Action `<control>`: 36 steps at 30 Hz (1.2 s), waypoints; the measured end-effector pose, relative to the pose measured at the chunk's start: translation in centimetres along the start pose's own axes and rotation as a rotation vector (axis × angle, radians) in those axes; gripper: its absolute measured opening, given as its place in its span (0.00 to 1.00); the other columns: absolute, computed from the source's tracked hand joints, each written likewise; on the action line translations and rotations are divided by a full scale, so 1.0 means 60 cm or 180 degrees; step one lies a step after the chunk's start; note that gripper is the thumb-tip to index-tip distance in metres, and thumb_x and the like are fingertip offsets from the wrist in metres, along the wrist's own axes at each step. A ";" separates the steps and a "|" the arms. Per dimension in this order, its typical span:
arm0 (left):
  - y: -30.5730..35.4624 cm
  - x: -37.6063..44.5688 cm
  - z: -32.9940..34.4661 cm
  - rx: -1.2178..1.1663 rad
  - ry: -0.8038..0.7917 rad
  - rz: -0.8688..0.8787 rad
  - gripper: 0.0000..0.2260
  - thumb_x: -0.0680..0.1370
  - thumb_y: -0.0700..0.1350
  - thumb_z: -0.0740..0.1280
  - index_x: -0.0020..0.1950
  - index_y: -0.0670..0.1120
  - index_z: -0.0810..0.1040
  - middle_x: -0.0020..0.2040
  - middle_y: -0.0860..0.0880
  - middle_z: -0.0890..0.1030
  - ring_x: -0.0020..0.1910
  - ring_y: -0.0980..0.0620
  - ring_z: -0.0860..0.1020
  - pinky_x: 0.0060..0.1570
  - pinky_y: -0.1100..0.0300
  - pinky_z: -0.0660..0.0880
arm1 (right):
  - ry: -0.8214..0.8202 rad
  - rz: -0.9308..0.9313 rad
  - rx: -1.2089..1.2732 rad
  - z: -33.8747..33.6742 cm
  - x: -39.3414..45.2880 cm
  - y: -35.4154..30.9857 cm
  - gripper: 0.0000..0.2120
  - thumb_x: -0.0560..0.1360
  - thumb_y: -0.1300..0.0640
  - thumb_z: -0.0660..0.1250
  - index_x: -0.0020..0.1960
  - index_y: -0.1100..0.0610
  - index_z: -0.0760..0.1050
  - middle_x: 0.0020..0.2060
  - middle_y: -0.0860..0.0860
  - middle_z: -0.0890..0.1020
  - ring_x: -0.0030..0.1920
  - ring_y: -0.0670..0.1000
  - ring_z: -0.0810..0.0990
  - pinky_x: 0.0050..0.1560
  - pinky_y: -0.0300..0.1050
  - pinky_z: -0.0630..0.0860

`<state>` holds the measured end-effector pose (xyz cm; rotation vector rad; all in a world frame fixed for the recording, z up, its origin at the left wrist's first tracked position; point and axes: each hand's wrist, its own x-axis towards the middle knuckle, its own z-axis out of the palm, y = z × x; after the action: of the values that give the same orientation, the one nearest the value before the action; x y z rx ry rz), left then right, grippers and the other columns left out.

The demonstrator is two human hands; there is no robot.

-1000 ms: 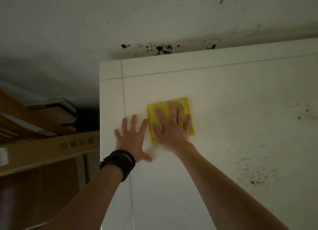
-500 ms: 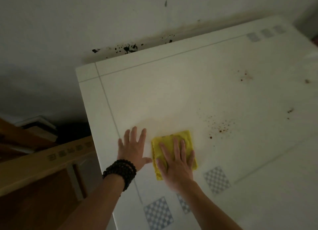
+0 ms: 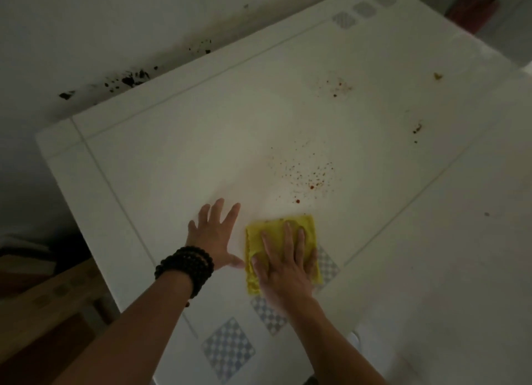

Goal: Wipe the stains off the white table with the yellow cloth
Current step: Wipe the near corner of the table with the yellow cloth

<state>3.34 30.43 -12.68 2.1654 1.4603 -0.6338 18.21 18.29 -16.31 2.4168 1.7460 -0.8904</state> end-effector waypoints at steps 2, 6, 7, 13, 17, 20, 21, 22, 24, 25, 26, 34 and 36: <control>0.006 0.025 -0.012 -0.0012 -0.0007 -0.0087 0.59 0.61 0.68 0.74 0.77 0.58 0.35 0.79 0.48 0.36 0.77 0.40 0.40 0.71 0.35 0.55 | -0.0055 -0.0007 -0.0048 -0.020 0.034 0.009 0.30 0.79 0.30 0.42 0.77 0.32 0.33 0.76 0.45 0.24 0.73 0.53 0.18 0.71 0.65 0.23; 0.014 0.080 -0.044 -0.0055 0.0009 -0.0255 0.60 0.60 0.69 0.74 0.77 0.60 0.35 0.78 0.50 0.36 0.77 0.41 0.40 0.70 0.32 0.55 | -0.0099 -0.0103 -0.0100 -0.059 0.108 0.013 0.31 0.80 0.30 0.44 0.78 0.33 0.34 0.77 0.47 0.26 0.74 0.55 0.19 0.70 0.67 0.23; 0.016 0.092 -0.053 -0.0085 0.0033 -0.0299 0.59 0.60 0.69 0.74 0.77 0.60 0.36 0.78 0.50 0.36 0.77 0.41 0.40 0.69 0.32 0.56 | -0.0105 -0.0121 -0.0084 -0.070 0.127 0.012 0.32 0.80 0.30 0.44 0.78 0.33 0.34 0.78 0.47 0.26 0.74 0.55 0.20 0.70 0.67 0.24; 0.013 0.162 -0.106 -0.0298 0.0186 -0.0552 0.58 0.59 0.67 0.76 0.76 0.61 0.38 0.78 0.51 0.36 0.77 0.41 0.40 0.68 0.30 0.56 | -0.0067 -0.0326 -0.0118 -0.141 0.279 -0.013 0.31 0.80 0.32 0.45 0.79 0.34 0.37 0.79 0.48 0.30 0.76 0.56 0.23 0.70 0.68 0.24; 0.011 0.186 -0.110 -0.0209 0.0138 -0.0745 0.58 0.58 0.66 0.77 0.75 0.63 0.39 0.77 0.51 0.37 0.76 0.39 0.40 0.66 0.30 0.58 | -0.0126 -0.0510 -0.0263 -0.171 0.360 -0.035 0.31 0.80 0.32 0.44 0.79 0.35 0.36 0.79 0.50 0.29 0.76 0.58 0.23 0.71 0.70 0.27; 0.016 0.190 -0.114 -0.0141 0.0125 -0.0790 0.58 0.57 0.66 0.78 0.75 0.63 0.41 0.77 0.51 0.38 0.75 0.39 0.42 0.64 0.30 0.61 | -0.0122 -0.0613 -0.0326 -0.178 0.370 -0.037 0.32 0.80 0.32 0.44 0.79 0.36 0.36 0.79 0.51 0.30 0.76 0.58 0.23 0.72 0.69 0.27; 0.018 0.188 -0.113 -0.0143 0.0110 -0.0808 0.58 0.57 0.66 0.78 0.75 0.63 0.42 0.76 0.51 0.39 0.75 0.39 0.42 0.64 0.30 0.61 | -0.0110 -0.0623 -0.0293 -0.177 0.363 -0.036 0.32 0.80 0.32 0.44 0.79 0.37 0.35 0.79 0.51 0.30 0.76 0.58 0.23 0.72 0.69 0.28; 0.020 0.189 -0.114 -0.0145 0.0106 -0.0814 0.58 0.57 0.66 0.78 0.75 0.62 0.42 0.76 0.50 0.39 0.75 0.39 0.41 0.64 0.30 0.62 | -0.0082 -0.0615 -0.0256 -0.173 0.351 -0.032 0.32 0.80 0.32 0.44 0.79 0.37 0.35 0.79 0.50 0.30 0.75 0.57 0.22 0.72 0.69 0.28; 0.025 0.188 -0.120 -0.0162 0.0057 -0.0823 0.58 0.58 0.65 0.78 0.75 0.61 0.42 0.77 0.50 0.38 0.75 0.39 0.41 0.64 0.29 0.62 | -0.0096 -0.0578 -0.0199 -0.156 0.306 -0.018 0.31 0.80 0.32 0.43 0.79 0.36 0.34 0.79 0.50 0.29 0.75 0.56 0.21 0.72 0.68 0.27; 0.027 0.186 -0.123 -0.0168 0.0023 -0.0826 0.58 0.59 0.64 0.78 0.76 0.61 0.41 0.77 0.50 0.38 0.76 0.38 0.41 0.64 0.29 0.62 | -0.0125 -0.0572 -0.0206 -0.144 0.274 -0.009 0.31 0.80 0.32 0.43 0.79 0.36 0.34 0.79 0.50 0.29 0.75 0.56 0.21 0.72 0.68 0.27; 0.028 0.183 -0.124 -0.0157 -0.0003 -0.0825 0.58 0.59 0.64 0.78 0.76 0.60 0.41 0.77 0.49 0.38 0.76 0.38 0.41 0.64 0.29 0.62 | -0.0138 -0.0561 -0.0240 -0.130 0.241 -0.002 0.31 0.80 0.32 0.43 0.78 0.36 0.33 0.79 0.50 0.28 0.74 0.56 0.20 0.71 0.68 0.26; 0.028 0.186 -0.128 0.0010 0.0023 -0.0768 0.59 0.59 0.67 0.76 0.76 0.59 0.39 0.77 0.48 0.40 0.75 0.37 0.44 0.62 0.30 0.66 | -0.0179 -0.0357 -0.0320 -0.135 0.247 -0.006 0.31 0.80 0.31 0.43 0.78 0.34 0.33 0.78 0.49 0.27 0.74 0.57 0.20 0.69 0.66 0.22; 0.027 0.189 -0.128 -0.0030 0.0004 -0.0776 0.58 0.59 0.66 0.77 0.76 0.59 0.40 0.77 0.48 0.40 0.74 0.36 0.44 0.62 0.30 0.66 | -0.0182 -0.0362 -0.0289 -0.151 0.302 -0.025 0.31 0.80 0.32 0.44 0.78 0.35 0.33 0.78 0.49 0.27 0.74 0.57 0.20 0.69 0.67 0.22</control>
<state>9.57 42.73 -13.19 1.9970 1.7401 -0.7062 24.52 37.60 -16.62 2.2339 1.8761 -0.8616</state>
